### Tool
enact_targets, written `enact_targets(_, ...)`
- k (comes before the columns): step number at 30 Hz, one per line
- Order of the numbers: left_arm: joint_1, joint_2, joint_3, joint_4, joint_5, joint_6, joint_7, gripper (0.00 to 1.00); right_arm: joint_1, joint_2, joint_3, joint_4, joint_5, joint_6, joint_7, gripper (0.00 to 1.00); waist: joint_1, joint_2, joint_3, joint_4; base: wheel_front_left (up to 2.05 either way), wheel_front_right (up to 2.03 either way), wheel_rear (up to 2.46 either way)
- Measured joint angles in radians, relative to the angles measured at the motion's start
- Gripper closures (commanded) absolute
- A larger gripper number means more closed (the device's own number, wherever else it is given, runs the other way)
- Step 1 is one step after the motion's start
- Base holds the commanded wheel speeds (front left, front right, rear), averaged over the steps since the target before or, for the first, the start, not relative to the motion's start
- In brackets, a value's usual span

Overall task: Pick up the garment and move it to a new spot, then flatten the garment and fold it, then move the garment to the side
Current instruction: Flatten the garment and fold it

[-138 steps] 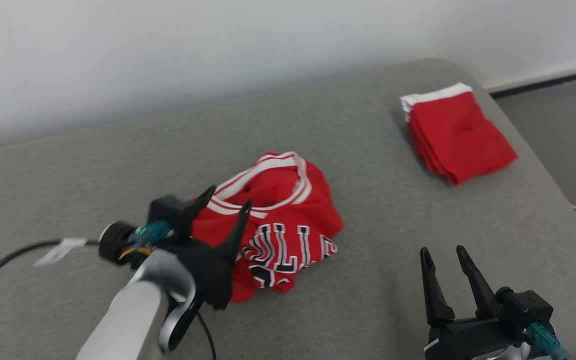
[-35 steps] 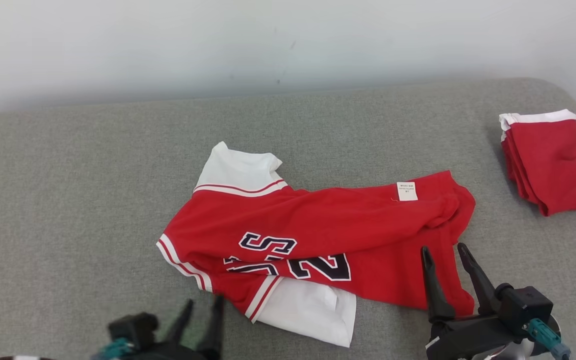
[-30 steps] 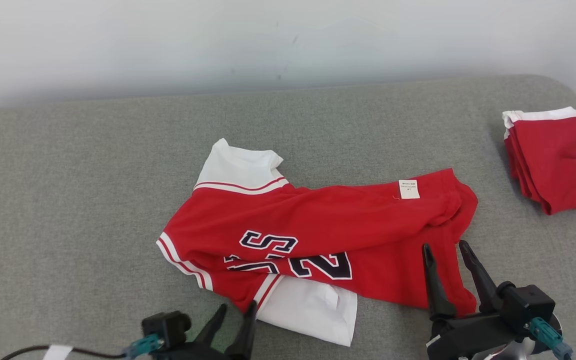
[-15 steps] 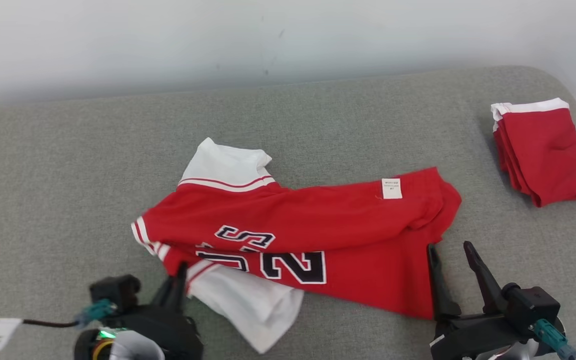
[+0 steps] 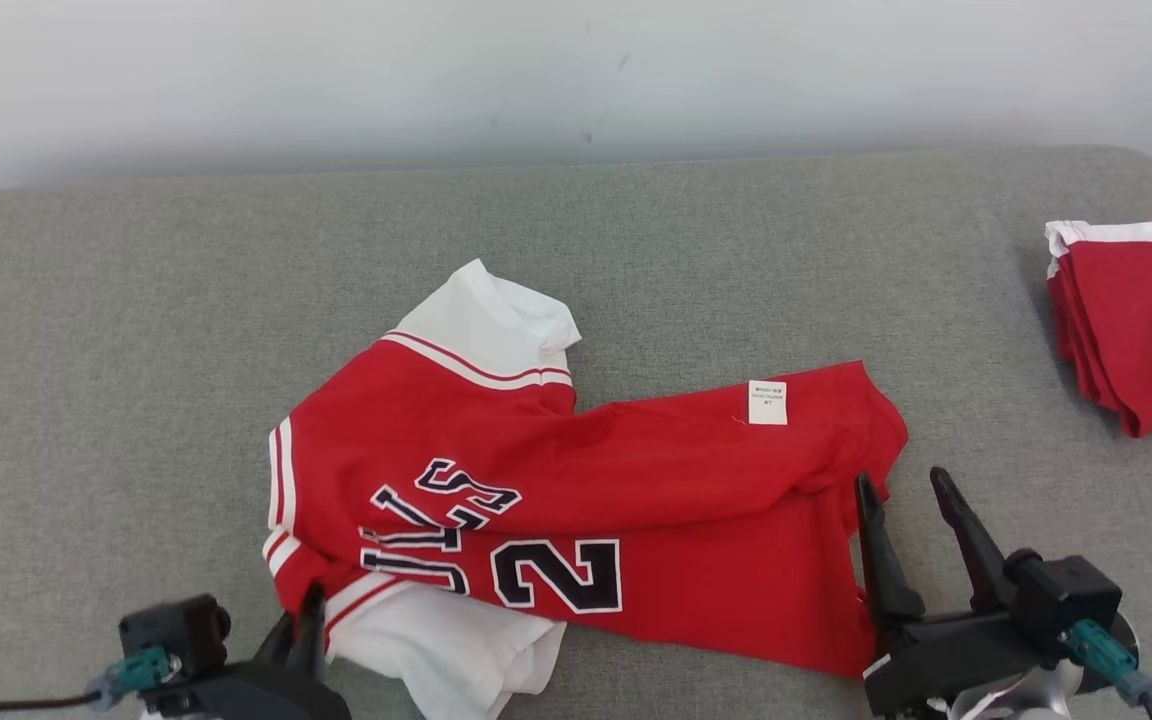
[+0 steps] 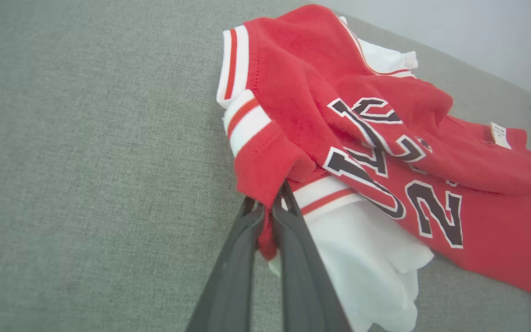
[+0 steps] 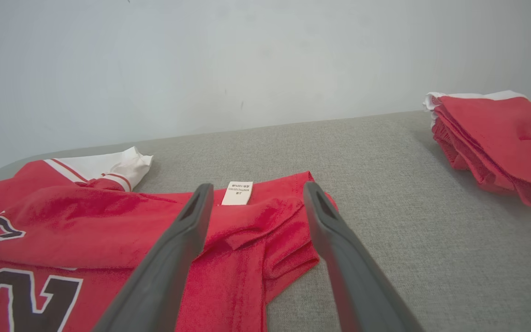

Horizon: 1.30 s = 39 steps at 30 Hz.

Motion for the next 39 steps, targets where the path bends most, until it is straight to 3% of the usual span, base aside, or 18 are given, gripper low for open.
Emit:
enact_targets(1,0.012,-0.008,0.001,0.007,0.000,0.008,-0.006,0.00,-0.007,-0.002,0.000,-0.002,0.000,0.000,0.005,0.00,0.0000,0.0000,0.002,0.002,0.00,0.00,0.00)
enact_targets(7,0.041,-0.030,0.013,0.075,-0.020,0.024,-0.013,0.00,-0.017,-0.011,-0.006,-0.025,-0.003,0.000,0.025,0.00,0.0000,0.0000,0.001,0.007,0.00,0.00,0.00)
enact_targets(13,0.032,0.013,0.078,0.075,-0.005,0.076,-0.045,0.00,-0.013,-0.010,0.002,-0.032,-0.005,0.000,0.027,0.00,0.0000,0.0000,-0.004,-0.008,0.00,0.00,0.00)
enact_targets(18,-0.112,0.016,0.084,0.096,-0.005,0.008,-0.058,0.00,-0.012,-0.008,0.009,-0.032,-0.002,0.000,0.030,0.00,0.0000,0.0000,-0.006,-0.024,0.00,0.00,0.00)
enact_targets(27,-0.275,-0.071,0.024,0.405,-0.072,-0.096,0.025,0.00,-0.014,-0.006,0.035,-0.023,0.002,0.000,0.030,0.00,0.0000,0.0000,-0.012,-0.074,0.00,0.00,0.00)
enact_targets(30,-0.276,-0.082,0.011,0.480,-0.079,-0.103,0.043,0.00,-0.012,-0.005,0.029,-0.023,0.002,0.000,0.028,0.00,0.0000,0.0000,-0.010,-0.087,0.00,0.00,0.00)
enact_targets(31,-0.276,-0.082,0.007,0.501,-0.079,-0.103,0.046,0.58,-0.012,-0.005,0.027,-0.023,0.002,0.000,0.026,0.00,0.0000,0.0000,-0.009,-0.089,0.00,0.00,0.00)
enact_targets(33,-0.276,-0.084,-0.005,0.526,-0.077,-0.119,0.044,1.00,-0.011,-0.006,0.022,-0.024,0.002,0.000,0.025,0.00,0.0000,0.0000,-0.008,-0.089,0.00,0.00,0.00)
enact_targets(39,-0.225,-0.096,-0.053,0.494,-0.078,-0.164,0.055,1.00,-0.007,-0.004,0.015,-0.028,0.001,0.000,0.026,0.00,0.0000,0.0000,-0.015,-0.070,0.00,0.00,0.00)
